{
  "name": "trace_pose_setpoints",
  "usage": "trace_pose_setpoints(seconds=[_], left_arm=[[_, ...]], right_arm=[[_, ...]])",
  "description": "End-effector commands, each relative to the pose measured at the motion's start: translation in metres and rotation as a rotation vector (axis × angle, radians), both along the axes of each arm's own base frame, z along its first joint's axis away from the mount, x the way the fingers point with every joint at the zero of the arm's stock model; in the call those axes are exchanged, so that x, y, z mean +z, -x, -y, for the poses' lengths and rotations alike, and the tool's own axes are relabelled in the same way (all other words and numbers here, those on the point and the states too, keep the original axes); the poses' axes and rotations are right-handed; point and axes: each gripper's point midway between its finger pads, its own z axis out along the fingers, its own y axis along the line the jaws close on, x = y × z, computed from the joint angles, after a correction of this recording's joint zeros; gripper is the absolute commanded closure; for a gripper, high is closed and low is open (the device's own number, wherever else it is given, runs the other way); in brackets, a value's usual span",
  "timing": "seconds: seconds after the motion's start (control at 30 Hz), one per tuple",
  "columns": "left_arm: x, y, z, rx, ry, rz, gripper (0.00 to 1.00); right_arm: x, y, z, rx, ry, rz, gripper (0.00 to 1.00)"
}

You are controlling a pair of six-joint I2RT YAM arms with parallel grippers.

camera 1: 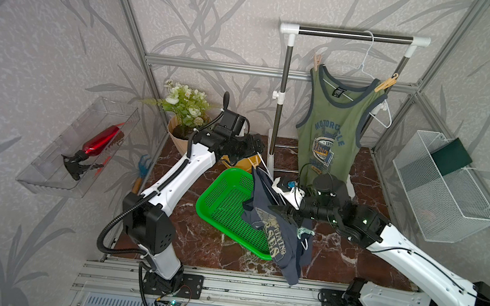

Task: Remove the clothespins securing tank tops to the hanger
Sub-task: Remove the clothespin from the hanger.

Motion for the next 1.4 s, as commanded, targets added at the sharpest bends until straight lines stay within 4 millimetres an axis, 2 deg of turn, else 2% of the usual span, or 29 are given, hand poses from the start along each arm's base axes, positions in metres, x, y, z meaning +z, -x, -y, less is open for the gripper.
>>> trace_pose_setpoints(seconds=[0.0,0.17,0.27,0.3,0.53,0.7,1.07,1.3,1.37], left_arm=[[0.000,0.002,-0.002,0.002,-0.032,-0.020,0.11],[-0.004,0.002,-0.005,0.007,-0.059,-0.037,0.27],[-0.004,0.005,-0.007,0.005,-0.073,-0.045,0.43],[-0.003,0.005,-0.008,0.007,-0.079,-0.045,0.45],[-0.003,0.011,-0.014,-0.001,-0.111,-0.049,0.40],[-0.007,0.009,-0.013,-0.003,-0.122,-0.056,0.36],[-0.002,0.002,-0.003,-0.009,-0.087,-0.034,0.32],[-0.007,0.001,-0.003,-0.008,-0.104,-0.046,0.43],[-0.010,0.001,-0.002,-0.011,-0.108,-0.052,0.50]], right_arm=[[0.028,0.002,-0.006,0.024,-0.042,0.084,1.00],[0.022,0.002,-0.011,0.009,0.013,0.122,1.00],[0.020,-0.004,-0.011,-0.017,0.028,0.130,1.00],[0.020,-0.007,-0.009,-0.035,0.033,0.136,1.00],[0.016,-0.019,-0.003,-0.105,0.071,0.156,1.00],[0.021,-0.015,-0.003,-0.088,0.051,0.158,1.00],[0.016,-0.012,-0.010,-0.068,0.073,0.163,1.00],[0.017,-0.011,-0.013,-0.061,0.066,0.169,1.00],[0.017,-0.011,-0.014,-0.059,0.070,0.172,1.00]])
